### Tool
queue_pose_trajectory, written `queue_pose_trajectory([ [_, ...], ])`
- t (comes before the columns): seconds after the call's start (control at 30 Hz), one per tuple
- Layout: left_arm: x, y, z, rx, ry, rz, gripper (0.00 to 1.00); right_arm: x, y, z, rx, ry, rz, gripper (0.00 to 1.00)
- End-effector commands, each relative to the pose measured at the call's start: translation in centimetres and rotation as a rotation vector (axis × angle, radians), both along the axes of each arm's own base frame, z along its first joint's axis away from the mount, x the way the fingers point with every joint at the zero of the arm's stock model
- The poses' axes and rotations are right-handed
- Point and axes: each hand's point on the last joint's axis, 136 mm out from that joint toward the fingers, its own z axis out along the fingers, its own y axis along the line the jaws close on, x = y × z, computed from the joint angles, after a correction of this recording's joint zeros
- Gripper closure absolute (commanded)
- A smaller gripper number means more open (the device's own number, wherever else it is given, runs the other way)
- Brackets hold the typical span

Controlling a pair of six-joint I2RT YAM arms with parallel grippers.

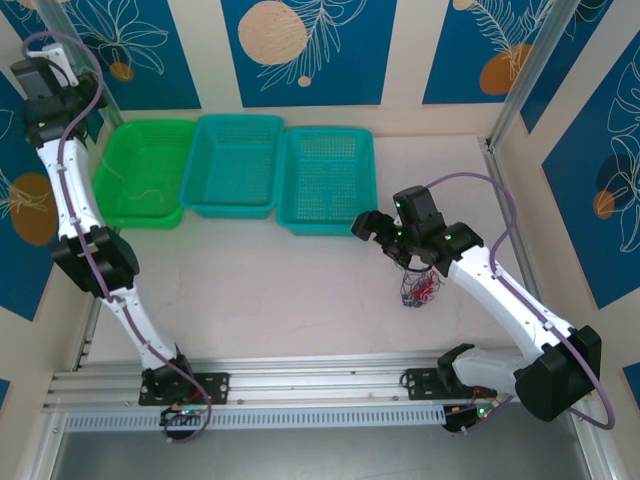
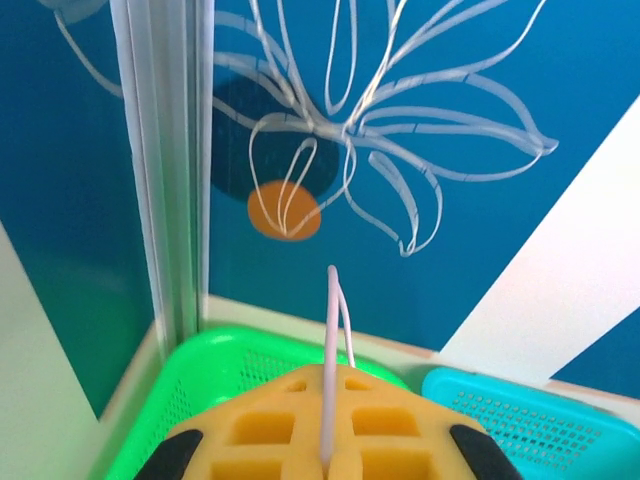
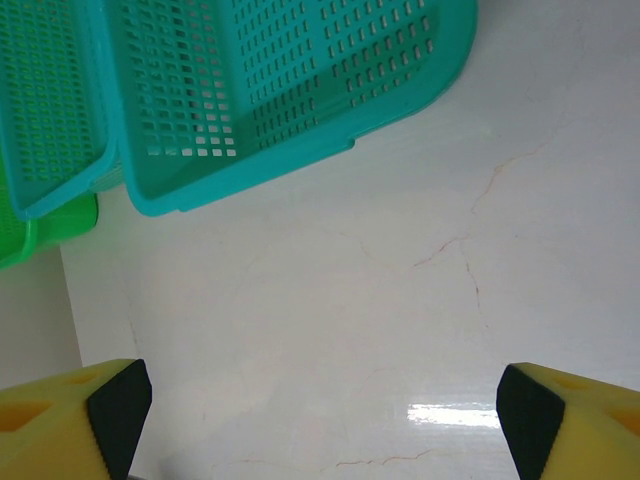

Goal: Untangle the cables

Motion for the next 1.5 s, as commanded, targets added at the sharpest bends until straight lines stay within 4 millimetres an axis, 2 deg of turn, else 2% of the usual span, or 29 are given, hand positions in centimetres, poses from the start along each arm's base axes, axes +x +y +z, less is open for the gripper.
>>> queue_pose_trajectory([
  [0.0, 0.9, 0.4, -2.1, -0.052, 0.009, -0.009, 1.0, -0.5, 0.1, 0.5, 0.011, 0.008, -0.004, 0.09],
  [0.07, 1.0, 0.7, -3.7, -0.064, 0.045, 0.014, 0.9, -0.5, 0.2, 0.5, 0.015, 0.009, -0.003, 0.09],
  [0.1, 1.0, 0.9, -4.5, -0.063, 0.063, 0.024, 0.81, -0.5, 0.2, 0.4, 0.016, 0.012, -0.002, 0.09],
  [0.17, 1.0, 1.1, -5.1, -0.062, 0.081, 0.042, 0.52, -0.6, 0.2, 0.4, 0.016, 0.017, -0.001, 0.09],
  [0.23, 0.7, 1.3, -5.0, -0.053, 0.086, 0.054, 0.28, -0.8, 0.2, 0.5, 0.015, 0.019, -0.001, 0.09],
  [0.3, 0.4, 1.0, -3.9, -0.046, 0.066, 0.049, 0.14, -0.9, 0.1, 0.6, 0.016, 0.013, -0.001, 0.09],
  [0.37, 0.0, 0.3, -2.3, -0.047, 0.035, 0.021, 0.07, -0.9, 0.0, 0.8, 0.014, 0.004, -0.004, 0.09],
  [0.47, -1.1, -1.4, 0.9, -0.067, -0.026, -0.032, 0.03, -1.0, -0.4, 0.9, -0.002, -0.006, -0.01, 0.09],
  [0.57, -2.4, -5.2, 4.4, -0.079, -0.086, -0.124, 0.03, -0.9, -1.4, 0.7, -0.031, -0.01, -0.023, 0.09],
  [0.67, -4.1, -11.6, 7.5, -0.066, -0.121, -0.268, 0.03, -0.9, -3.7, -0.1, -0.087, 0.006, -0.072, 0.08],
  [0.77, -6.3, -19.3, 8.5, -0.008, -0.121, -0.425, 0.03, -1.1, -6.8, -1.4, -0.126, 0.057, -0.141, 0.08],
  [0.83, -8.2, -24.6, 8.3, 0.016, -0.119, -0.534, 0.04, -1.4, -8.8, -2.7, -0.136, 0.107, -0.177, 0.08],
  [0.9, -10.2, -28.6, 7.9, 0.033, -0.125, -0.616, 0.04, -1.9, -10.4, -4.1, -0.147, 0.161, -0.205, 0.09],
  [1.03, -14.5, -35.3, 6.7, 0.026, -0.086, -0.781, 0.04, -3.0, -12.6, -7.0, -0.168, 0.248, -0.257, 0.09],
  [1.1, -17.0, -37.9, 6.0, 0.008, -0.09, -0.839, 0.04, -3.4, -13.1, -8.7, -0.17, 0.288, -0.275, 0.09],
  [1.17, -19.5, -40.2, 4.9, -0.025, -0.093, -0.886, 0.04, -3.6, -12.9, -10.3, -0.159, 0.331, -0.27, 0.09],
  [1.3, -24.4, -44.0, 1.4, -0.108, -0.056, -0.983, 0.04, -3.8, -11.8, -13.6, -0.131, 0.418, -0.238, 0.09],
  [1.37, -26.4, -44.9, -0.8, -0.118, -0.013, -1.011, 0.04, -3.7, -11.3, -14.7, -0.131, 0.445, -0.211, 0.1],
  [1.47, -28.8, -45.4, -4.2, -0.124, 0.054, -1.026, 0.04, -3.7, -11.2, -16.3, -0.164, 0.49, -0.197, 0.21],
])
